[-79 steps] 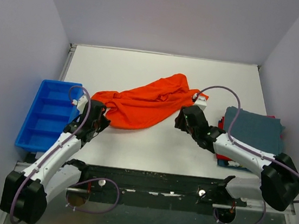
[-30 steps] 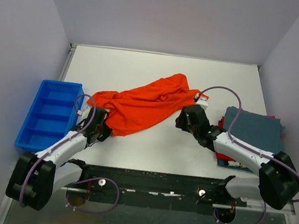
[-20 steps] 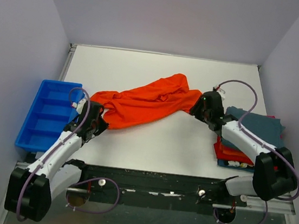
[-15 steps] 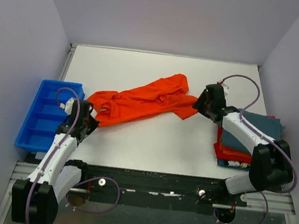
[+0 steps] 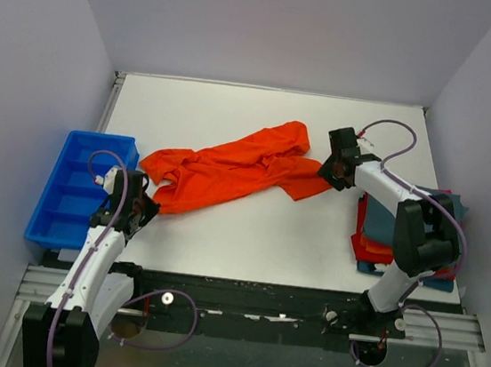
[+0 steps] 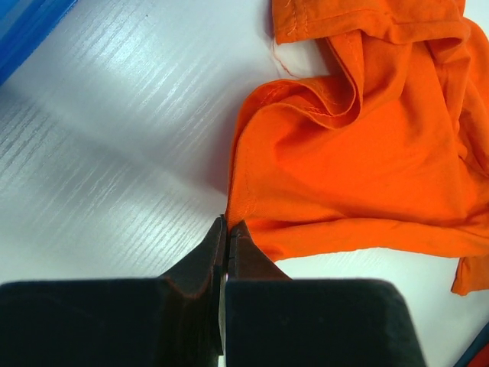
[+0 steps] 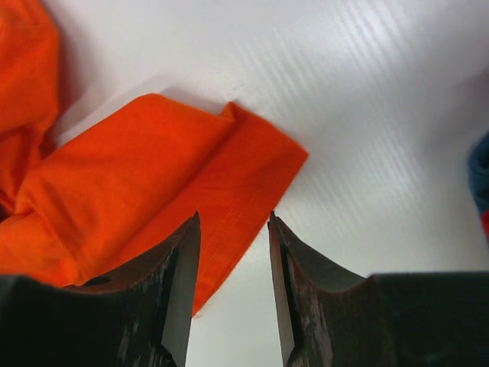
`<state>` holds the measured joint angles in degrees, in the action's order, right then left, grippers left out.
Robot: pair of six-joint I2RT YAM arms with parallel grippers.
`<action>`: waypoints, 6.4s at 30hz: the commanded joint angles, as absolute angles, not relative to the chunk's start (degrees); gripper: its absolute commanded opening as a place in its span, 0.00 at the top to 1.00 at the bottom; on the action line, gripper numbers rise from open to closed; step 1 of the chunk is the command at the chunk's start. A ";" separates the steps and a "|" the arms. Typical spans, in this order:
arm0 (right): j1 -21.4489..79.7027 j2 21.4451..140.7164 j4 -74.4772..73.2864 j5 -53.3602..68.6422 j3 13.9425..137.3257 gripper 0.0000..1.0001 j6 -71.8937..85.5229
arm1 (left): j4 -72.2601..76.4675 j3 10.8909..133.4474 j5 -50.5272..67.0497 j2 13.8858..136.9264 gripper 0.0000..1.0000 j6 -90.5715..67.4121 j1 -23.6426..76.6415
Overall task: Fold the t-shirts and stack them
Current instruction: Flatten out the tshirt
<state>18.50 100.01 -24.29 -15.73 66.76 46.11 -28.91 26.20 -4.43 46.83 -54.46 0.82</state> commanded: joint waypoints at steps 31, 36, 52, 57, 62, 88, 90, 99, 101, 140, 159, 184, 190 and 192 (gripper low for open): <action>13.27 110.22 -30.94 -19.78 74.45 0.61 49.40 | -29.44 25.58 -5.36 44.03 1.00 -55.81 0.53; 13.27 109.69 -30.94 -19.07 73.83 0.62 47.82 | -29.09 25.58 -5.19 44.03 1.00 -55.72 0.53; 13.18 106.89 -29.71 -19.60 72.60 0.99 47.20 | -28.30 26.54 -4.75 45.09 1.00 -55.37 0.44; 13.18 99.51 -28.39 -15.31 69.44 0.99 45.70 | -27.95 29.17 -5.27 46.31 1.00 -55.28 0.53; 15.73 90.63 -26.89 -9.59 59.79 0.99 46.40 | -27.42 31.90 -7.29 48.51 1.00 -54.67 0.53; 28.39 80.94 -23.56 -8.96 39.11 0.49 52.38 | -25.75 39.02 -9.67 57.39 1.00 -53.53 -3.34; 28.39 82.35 -22.07 -8.35 38.85 0.52 52.47 | -25.66 38.85 -9.41 57.48 1.00 -53.35 -3.43; 28.30 81.57 -22.23 -9.14 39.28 0.99 53.62 | -24.96 37.97 -8.96 57.83 1.00 -53.17 -3.43; 28.21 79.81 -23.02 -9.84 41.47 0.99 52.56 | -24.18 38.14 -8.18 58.62 1.00 -53.44 -3.43; 3.96 65.99 -34.37 11.52 111.62 0.99 29.53 | -35.69 99.49 0.44 74.43 1.00 -55.02 -3.43; -7.99 106.43 -26.64 42.00 143.00 0.99 45.61 | -23.65 136.69 10.99 108.72 1.00 -61.43 -4.22; -10.11 51.97 -26.33 29.81 57.51 0.99 41.41 | -4.57 47.68 4.66 62.52 1.00 -61.00 -4.31; -10.02 33.42 -38.57 28.39 41.68 0.99 35.60 | -11.41 31.13 2.64 48.89 1.00 -59.59 -4.31; -10.02 29.63 -41.21 29.00 38.42 0.99 34.54 | -12.65 27.35 2.99 45.28 1.00 -59.76 -4.31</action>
